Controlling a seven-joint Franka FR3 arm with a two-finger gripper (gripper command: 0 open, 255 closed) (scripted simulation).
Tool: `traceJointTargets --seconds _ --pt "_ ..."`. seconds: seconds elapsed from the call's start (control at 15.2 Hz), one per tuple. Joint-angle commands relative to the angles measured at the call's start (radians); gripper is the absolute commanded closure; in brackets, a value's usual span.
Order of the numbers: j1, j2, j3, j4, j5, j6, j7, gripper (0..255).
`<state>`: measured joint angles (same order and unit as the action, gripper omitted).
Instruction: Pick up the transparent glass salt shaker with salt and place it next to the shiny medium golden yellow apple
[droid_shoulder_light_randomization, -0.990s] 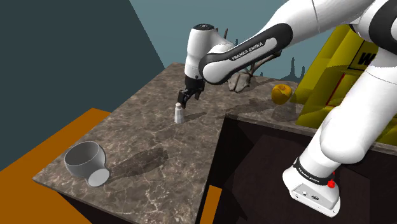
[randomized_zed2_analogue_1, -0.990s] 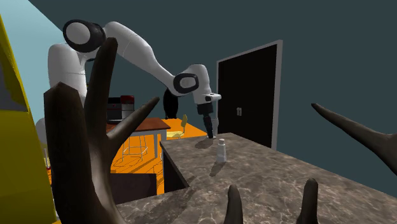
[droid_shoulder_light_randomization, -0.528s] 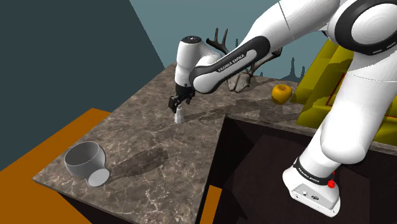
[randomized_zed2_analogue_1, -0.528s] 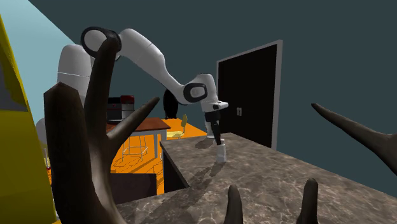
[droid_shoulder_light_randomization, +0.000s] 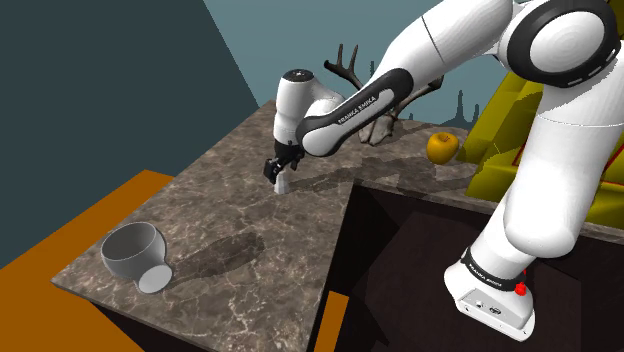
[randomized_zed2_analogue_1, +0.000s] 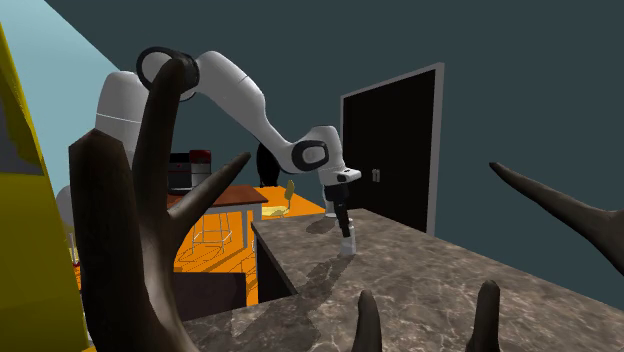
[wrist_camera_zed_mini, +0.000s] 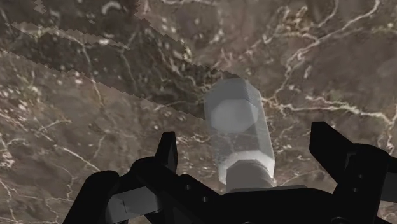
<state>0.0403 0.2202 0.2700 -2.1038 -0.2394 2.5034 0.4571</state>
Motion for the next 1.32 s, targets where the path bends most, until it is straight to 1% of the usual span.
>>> traceJointTargets --seconds 0.0,0.2,0.26,0.86,1.25 --pt "0.0 0.0 0.0 0.0 0.0 0.001 0.0 0" --pt "0.0 0.0 0.0 0.0 0.0 0.001 0.0 0" --pt "0.0 0.0 0.0 0.0 0.0 0.001 0.0 255" --pt "0.0 0.0 0.0 0.0 0.0 0.001 0.0 255" --pt "-0.007 -0.048 0.011 0.024 0.035 -0.068 -0.029 255"
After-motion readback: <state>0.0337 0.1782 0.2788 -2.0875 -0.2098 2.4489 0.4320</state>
